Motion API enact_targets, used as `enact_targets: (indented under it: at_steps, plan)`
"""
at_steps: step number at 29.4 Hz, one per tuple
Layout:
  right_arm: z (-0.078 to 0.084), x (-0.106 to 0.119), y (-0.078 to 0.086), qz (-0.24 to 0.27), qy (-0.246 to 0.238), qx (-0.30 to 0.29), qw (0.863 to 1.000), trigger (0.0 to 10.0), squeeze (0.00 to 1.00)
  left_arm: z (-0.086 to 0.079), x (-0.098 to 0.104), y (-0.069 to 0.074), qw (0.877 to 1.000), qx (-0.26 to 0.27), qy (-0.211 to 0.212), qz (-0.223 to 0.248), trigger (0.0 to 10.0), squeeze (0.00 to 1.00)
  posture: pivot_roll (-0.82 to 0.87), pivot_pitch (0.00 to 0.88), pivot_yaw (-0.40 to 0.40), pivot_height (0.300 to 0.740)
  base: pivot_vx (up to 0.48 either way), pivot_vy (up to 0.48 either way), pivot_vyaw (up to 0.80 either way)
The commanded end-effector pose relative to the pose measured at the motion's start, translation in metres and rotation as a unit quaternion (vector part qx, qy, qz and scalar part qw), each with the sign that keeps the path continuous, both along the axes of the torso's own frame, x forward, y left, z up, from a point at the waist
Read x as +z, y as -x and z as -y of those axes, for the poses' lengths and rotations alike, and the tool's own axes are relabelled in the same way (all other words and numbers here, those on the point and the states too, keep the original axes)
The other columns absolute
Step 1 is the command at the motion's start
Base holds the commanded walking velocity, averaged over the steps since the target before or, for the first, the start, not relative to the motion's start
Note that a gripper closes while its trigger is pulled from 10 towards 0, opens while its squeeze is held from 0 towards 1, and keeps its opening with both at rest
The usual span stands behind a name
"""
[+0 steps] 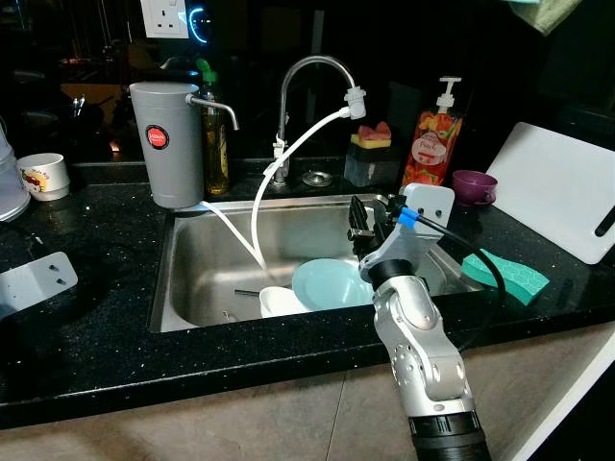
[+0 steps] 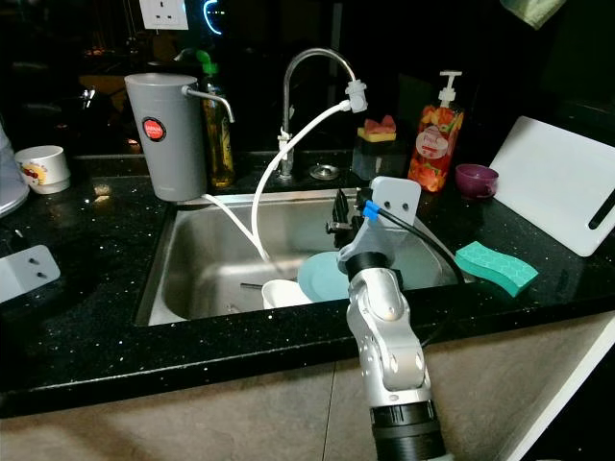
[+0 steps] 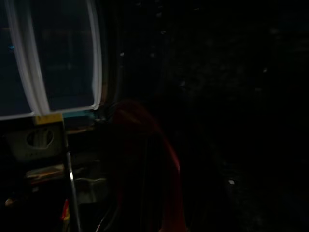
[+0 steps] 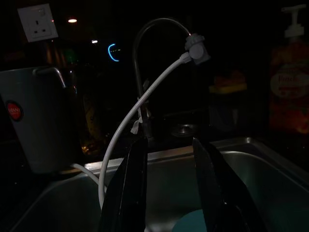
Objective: Kitchen organization
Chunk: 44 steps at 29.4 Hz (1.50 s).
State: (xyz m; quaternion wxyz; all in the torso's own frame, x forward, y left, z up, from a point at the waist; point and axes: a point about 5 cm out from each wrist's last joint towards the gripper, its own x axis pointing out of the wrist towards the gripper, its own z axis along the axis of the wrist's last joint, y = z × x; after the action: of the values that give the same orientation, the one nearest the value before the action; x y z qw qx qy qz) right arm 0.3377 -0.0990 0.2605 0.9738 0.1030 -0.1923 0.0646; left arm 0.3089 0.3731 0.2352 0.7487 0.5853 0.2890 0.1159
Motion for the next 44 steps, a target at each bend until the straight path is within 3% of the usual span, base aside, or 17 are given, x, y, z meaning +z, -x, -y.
enact_targets:
  at_steps: [1,4,6,13,21,34,44]
  plan:
    - [-0.001,-0.001,-0.002,-0.002,0.000,0.001,1.000,10.0,0.00,-0.003,0.002,0.001,1.000,0.012,0.001,0.011,10.0,0.00,0.18,0.048,-0.033,0.740,0.000,0.000,0.00]
    - [-0.001,0.000,-0.002,-0.001,0.000,0.001,1.000,10.0,0.00,-0.003,0.000,0.001,1.000,0.018,0.017,0.014,10.0,0.00,0.18,0.043,-0.033,0.740,0.000,0.000,0.00]
    - [0.000,0.000,-0.002,0.000,0.001,0.002,1.000,10.0,0.00,-0.001,-0.005,0.001,0.998,0.028,0.052,0.021,10.0,0.00,0.18,0.039,-0.034,0.740,0.000,0.000,0.00]
    - [0.000,0.001,-0.002,0.001,0.002,0.003,1.000,10.0,0.00,0.003,-0.013,0.001,0.996,0.033,0.085,0.023,10.0,0.00,0.17,0.036,-0.037,0.740,0.000,0.000,0.00]
    - [0.000,0.002,-0.002,0.002,0.001,0.004,1.000,10.0,0.00,0.007,-0.014,0.000,0.995,0.032,0.090,0.023,10.0,0.00,0.17,0.033,-0.037,0.740,0.000,0.000,0.00]
    - [-0.001,0.001,-0.002,-0.001,-0.001,0.008,1.000,10.0,0.00,-0.016,-0.009,0.014,0.993,0.086,0.075,0.033,10.0,0.00,0.17,0.037,-0.038,0.740,0.000,0.000,0.00]
    - [-0.002,0.000,-0.002,-0.002,-0.002,0.010,1.000,10.0,0.00,-0.026,-0.009,0.019,0.989,0.113,0.087,0.043,10.0,0.00,0.18,0.042,-0.041,0.740,0.000,0.000,0.00]
